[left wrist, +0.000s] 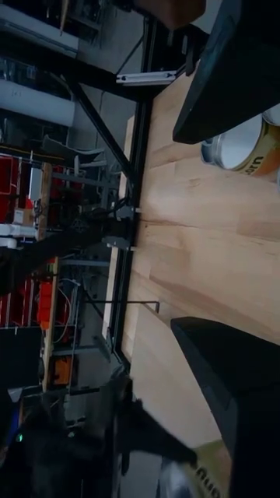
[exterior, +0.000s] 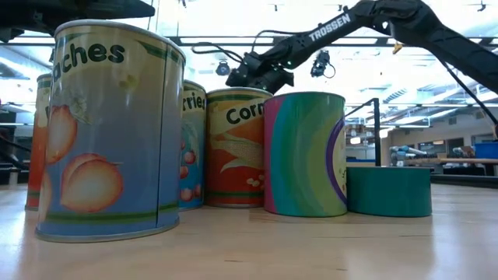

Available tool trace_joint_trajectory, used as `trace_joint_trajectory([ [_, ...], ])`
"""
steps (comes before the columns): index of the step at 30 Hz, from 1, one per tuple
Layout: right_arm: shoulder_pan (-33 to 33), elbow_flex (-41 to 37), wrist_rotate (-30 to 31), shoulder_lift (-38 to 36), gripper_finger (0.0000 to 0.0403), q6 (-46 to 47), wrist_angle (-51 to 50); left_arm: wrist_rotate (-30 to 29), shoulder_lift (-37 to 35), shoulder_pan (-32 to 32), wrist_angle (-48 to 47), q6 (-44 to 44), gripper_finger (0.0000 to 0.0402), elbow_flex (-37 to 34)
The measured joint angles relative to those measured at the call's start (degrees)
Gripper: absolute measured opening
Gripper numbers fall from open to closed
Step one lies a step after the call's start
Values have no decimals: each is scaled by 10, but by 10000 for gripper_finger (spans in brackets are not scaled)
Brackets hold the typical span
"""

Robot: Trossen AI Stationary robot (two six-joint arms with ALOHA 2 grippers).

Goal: Pick and place cans onto a shelf
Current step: Put the canned oranges on the shelf

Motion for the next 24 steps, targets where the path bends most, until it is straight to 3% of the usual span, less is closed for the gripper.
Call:
trace_joint_trajectory([
  [8, 45, 2, 106, -3, 355, -27, 8, -3, 0, 0, 0, -12, 389, 0],
  [15, 50, -1, 145, -1, 396, -27, -10, -6, 0, 0, 0, -12, 389, 0],
  [24, 51, -1, 199, -2, 399, -26, -20, -6, 0, 0, 0, -11, 389, 0],
])
